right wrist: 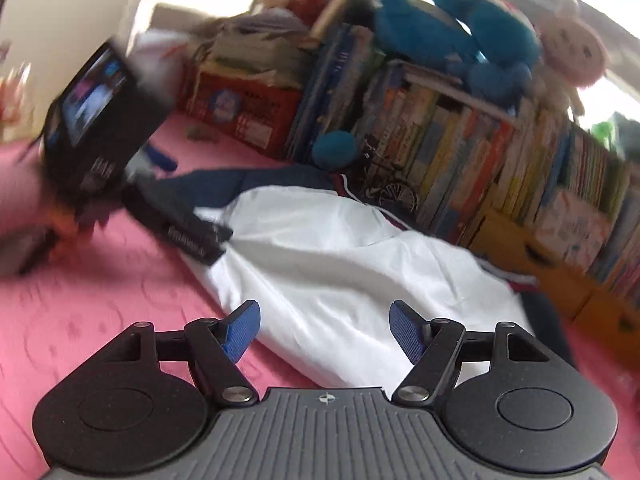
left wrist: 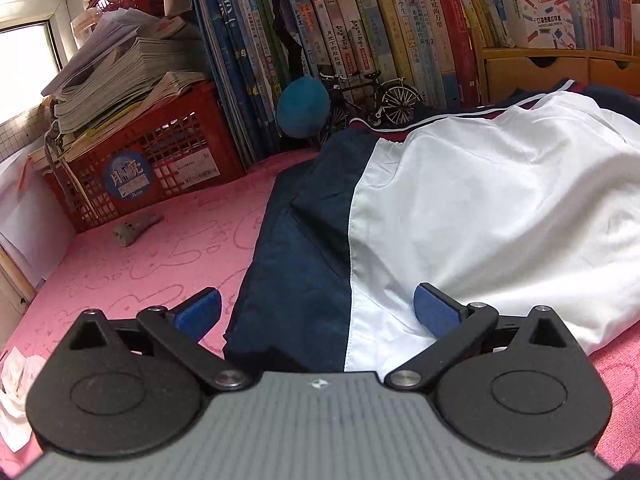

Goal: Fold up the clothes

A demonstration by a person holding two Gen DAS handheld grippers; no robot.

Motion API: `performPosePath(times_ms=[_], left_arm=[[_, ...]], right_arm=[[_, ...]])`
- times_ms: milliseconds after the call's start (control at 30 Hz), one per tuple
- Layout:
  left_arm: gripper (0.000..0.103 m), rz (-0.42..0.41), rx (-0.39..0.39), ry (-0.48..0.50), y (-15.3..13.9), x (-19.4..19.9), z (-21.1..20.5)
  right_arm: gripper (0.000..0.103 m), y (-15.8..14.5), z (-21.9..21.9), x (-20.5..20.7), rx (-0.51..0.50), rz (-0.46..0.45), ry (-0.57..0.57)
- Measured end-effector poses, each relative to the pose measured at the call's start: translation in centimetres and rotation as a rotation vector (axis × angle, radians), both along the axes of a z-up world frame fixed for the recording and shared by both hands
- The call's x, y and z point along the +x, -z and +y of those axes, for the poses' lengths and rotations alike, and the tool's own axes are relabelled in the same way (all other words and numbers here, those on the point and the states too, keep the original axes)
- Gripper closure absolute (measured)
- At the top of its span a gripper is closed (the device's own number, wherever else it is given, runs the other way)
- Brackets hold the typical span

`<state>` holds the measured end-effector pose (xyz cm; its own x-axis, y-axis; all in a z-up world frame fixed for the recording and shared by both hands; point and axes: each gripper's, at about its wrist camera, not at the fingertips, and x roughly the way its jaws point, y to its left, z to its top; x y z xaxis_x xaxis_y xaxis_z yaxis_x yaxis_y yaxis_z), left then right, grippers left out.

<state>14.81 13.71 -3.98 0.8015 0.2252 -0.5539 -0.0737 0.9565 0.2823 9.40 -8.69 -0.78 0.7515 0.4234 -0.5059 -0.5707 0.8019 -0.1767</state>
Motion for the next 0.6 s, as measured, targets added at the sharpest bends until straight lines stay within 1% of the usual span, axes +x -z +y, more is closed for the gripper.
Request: performPosePath(times_ms=[67,100,167,200,233,267,400,467,533,600], left_arm=[[0.000,-0.001,0.002,-0.001,0.0,0.0,0.0],[0.000,-0.001,0.002,-0.001,0.0,0.0,0.0],[0.000,-0.001,-0.002,-0.002,0.0,0.0,0.0],[0.000,0.000,-0.006,-0.002,-0.1,0.0,0.0],[0.000,0.001,-0.010,-0.002,-0.1,0.0,0.1],[0.000,0.002,-0.013,-0.002,-0.1,0.0,0.1],[0.000,0.004,-0.028,-0.002,-0.1,0.0,0.3],[0.000,0.006,-0.036,-0.003,-0.1,0.0,0.4],[0.000,0.002,-0.033,-0.017,-0.2,0.0,0.8],[0.000,-0.006,-0.018,-0.044,-0.2,-0.1,1.5]], right_arm=[[0.034,0.1,-1.5,3.0,0.201,0.171,0.116],[0.035,0.6,-2.0,3.9,0.270,0.237,0.161],[0.044,2.0,-3.4,5.5,0.337,0.309,0.248],[0.047,2.5,-4.1,5.7,0.328,0.305,0.282],[0.057,2.8,-4.8,5.5,0.297,0.281,0.314],[0.059,3.1,-5.5,5.2,0.265,0.257,0.347],[0.059,3.9,-9.7,4.9,0.116,0.163,0.511],[0.059,4.1,-12.7,5.3,0.095,0.144,0.588],[0.059,4.1,-15.1,5.3,0.068,0.127,0.635],[0.058,4.2,-15.7,5.2,0.060,0.122,0.646]])
